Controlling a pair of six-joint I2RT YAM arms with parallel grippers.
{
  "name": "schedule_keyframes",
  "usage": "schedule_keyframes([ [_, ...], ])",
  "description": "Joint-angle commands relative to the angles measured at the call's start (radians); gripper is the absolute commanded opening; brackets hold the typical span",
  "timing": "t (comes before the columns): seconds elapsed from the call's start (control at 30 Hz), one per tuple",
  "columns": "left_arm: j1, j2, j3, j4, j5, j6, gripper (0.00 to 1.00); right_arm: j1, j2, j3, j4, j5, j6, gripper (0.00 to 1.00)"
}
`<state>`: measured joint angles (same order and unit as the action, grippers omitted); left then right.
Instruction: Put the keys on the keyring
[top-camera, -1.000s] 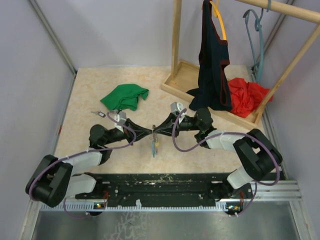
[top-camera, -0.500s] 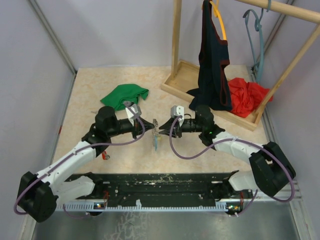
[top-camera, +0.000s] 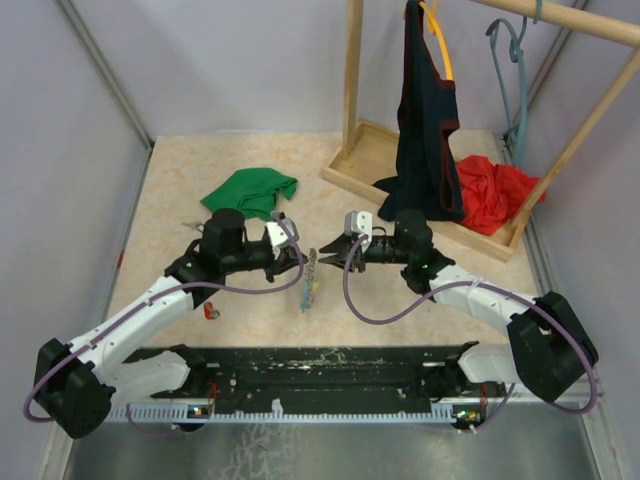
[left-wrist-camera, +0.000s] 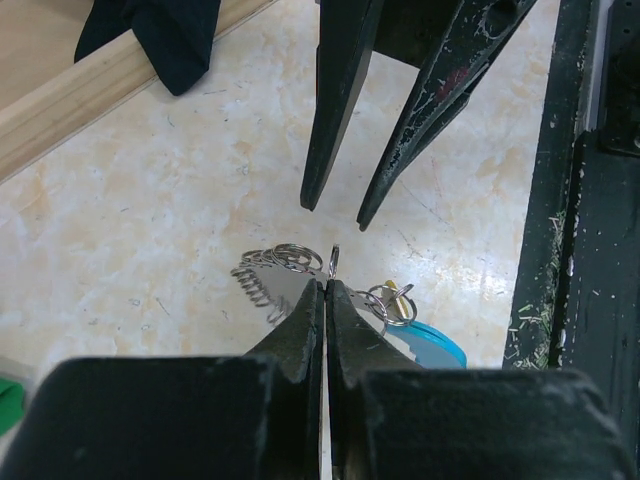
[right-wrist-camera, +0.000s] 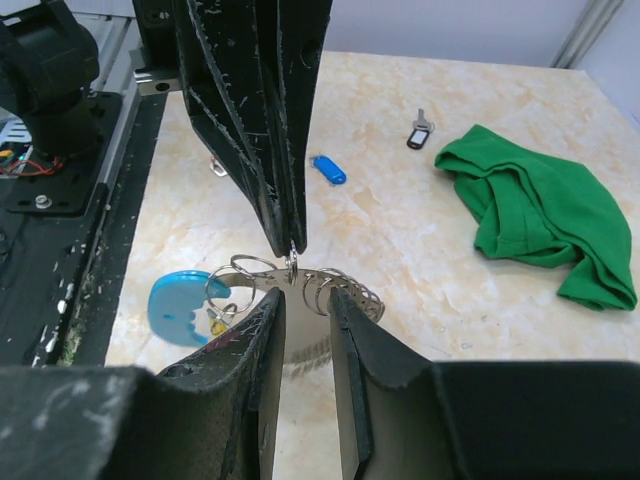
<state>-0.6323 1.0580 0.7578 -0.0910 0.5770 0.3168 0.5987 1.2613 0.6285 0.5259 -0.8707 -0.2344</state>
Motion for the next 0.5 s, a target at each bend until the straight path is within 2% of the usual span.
schedule_keyframes([
  [0.0, -0.011, -0.004, 0.021, 0.031, 0.025, 0.042, 0.0, -0.005, -0.01, 0.022, 0.066, -0.081, 0.02, 0.25],
  [0.47, -0.021, -0.001, 0.016, 0.044, 0.049, 0.047, 0.0, -0.004, 0.065, 0.031, 0.159, -0.126, 0.085, 0.25],
])
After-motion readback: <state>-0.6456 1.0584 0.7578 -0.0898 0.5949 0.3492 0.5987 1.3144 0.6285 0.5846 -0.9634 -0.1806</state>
